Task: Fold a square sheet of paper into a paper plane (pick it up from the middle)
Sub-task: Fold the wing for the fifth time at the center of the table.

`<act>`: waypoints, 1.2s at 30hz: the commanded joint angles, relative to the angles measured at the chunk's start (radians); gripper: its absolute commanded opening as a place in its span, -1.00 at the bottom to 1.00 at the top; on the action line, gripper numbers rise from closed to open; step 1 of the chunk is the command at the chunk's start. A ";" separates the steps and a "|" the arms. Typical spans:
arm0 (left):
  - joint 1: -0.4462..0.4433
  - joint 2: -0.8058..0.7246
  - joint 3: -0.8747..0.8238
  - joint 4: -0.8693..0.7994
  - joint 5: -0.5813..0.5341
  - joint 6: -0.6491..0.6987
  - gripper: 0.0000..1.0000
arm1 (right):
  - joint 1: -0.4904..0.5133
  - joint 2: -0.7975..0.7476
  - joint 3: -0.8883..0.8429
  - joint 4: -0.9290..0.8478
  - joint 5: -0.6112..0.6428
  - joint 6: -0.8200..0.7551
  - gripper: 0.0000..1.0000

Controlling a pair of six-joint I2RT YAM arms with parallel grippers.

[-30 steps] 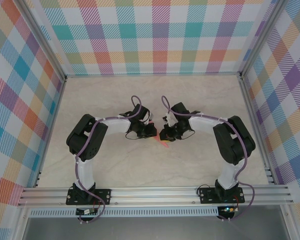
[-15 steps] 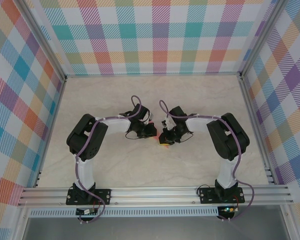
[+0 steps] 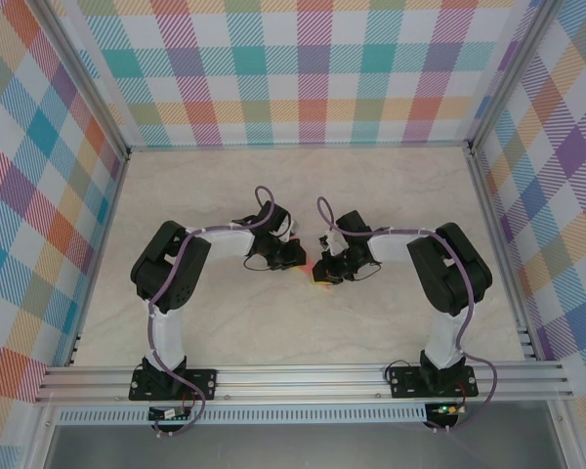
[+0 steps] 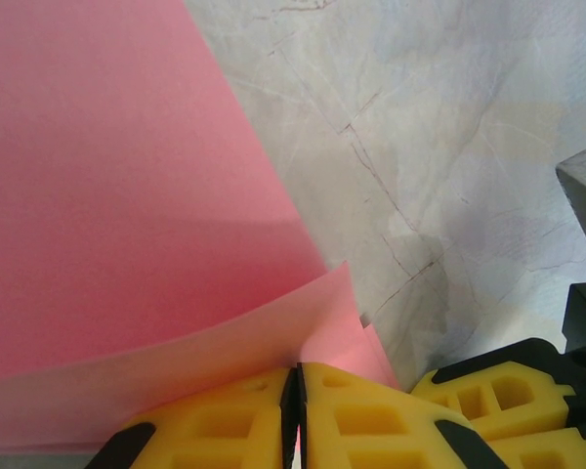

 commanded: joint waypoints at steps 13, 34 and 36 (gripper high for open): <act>0.156 0.069 0.016 -0.017 -0.270 -0.012 -0.74 | -0.020 0.033 -0.040 -0.165 0.101 0.006 -0.84; 0.255 -0.019 -0.051 -0.015 -0.384 -0.069 -0.74 | -0.020 0.033 -0.040 -0.163 0.107 0.009 -0.84; 0.256 -0.030 -0.048 -0.016 -0.384 -0.067 -0.74 | -0.020 0.033 -0.040 -0.161 0.104 0.009 -0.84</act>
